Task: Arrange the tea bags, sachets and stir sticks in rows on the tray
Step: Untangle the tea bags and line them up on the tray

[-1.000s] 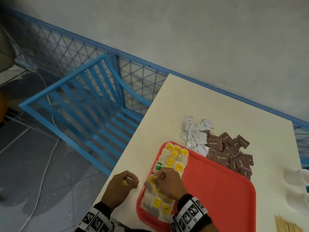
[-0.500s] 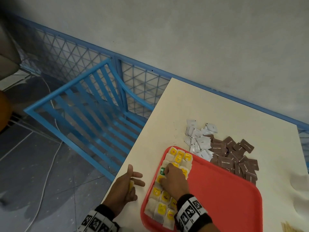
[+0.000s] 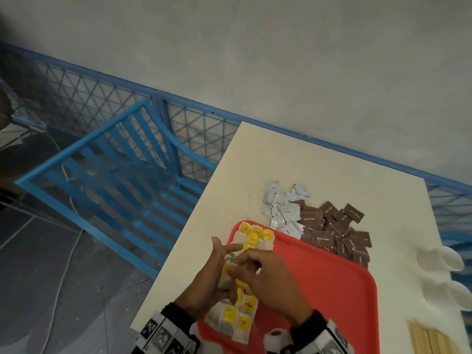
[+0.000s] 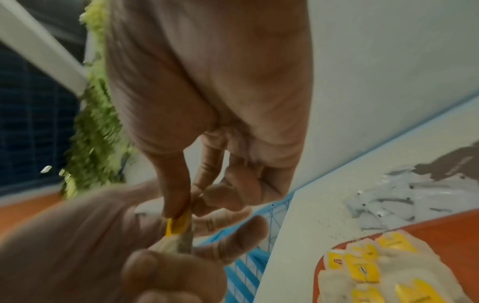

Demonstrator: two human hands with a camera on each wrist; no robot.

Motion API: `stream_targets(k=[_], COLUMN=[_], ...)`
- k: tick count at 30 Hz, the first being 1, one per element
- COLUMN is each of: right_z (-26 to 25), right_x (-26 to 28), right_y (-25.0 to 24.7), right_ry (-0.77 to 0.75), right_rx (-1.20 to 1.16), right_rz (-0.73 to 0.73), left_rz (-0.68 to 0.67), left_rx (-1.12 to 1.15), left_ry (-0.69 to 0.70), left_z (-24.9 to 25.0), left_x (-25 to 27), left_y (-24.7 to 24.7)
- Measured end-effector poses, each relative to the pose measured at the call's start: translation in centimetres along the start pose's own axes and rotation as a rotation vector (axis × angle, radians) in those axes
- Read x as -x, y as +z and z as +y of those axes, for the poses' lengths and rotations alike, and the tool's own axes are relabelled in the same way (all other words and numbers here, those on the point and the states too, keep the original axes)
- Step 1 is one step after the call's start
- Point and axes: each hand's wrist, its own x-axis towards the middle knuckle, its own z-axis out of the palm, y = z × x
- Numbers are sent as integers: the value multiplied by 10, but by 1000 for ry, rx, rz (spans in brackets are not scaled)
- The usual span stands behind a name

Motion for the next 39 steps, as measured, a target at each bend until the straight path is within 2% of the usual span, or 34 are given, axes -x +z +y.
stream_targets(k=[3,5,8,15,17,19,21,25,29,32,37,39], right_z=[9,9,0,-4,-1,4,7,1,-12,-15,-23,-16], right_x=[12,21,34,46,48,51,55,53,45,40,34,25], right_y=[-32,-53,-75,-100,-101,-99,-97,-96,-88,-83,-72,-64], right_ry=[-59,-105,-176,-237,-218,-200,-193,-193,-243,-217,-221,-198], right_rx=[-50,-38,-58,9,-36,-23,-37,-164,-187,-214,-14,126], right_rz=[194,219,189,216,253,209,168,299,275,267,148,139], left_rz=[-17,-18,-44,68,72,105,137,87,57,56,47,115], left_rx=[-267,-499,-647,-598,-485,-375,-324,-293,-326,-378,-537,-608], left_ry=[154,241,264,521,549,577,586,575,579,546,461,425], left_z=[3,4,14,40,43,44,44,48,52,52,40,30], left_x=[1,0,1,6,9,11,11,17,19,19,18,15], left_y=[11,20,36,67,74,75,71,71,69,59,31,17])
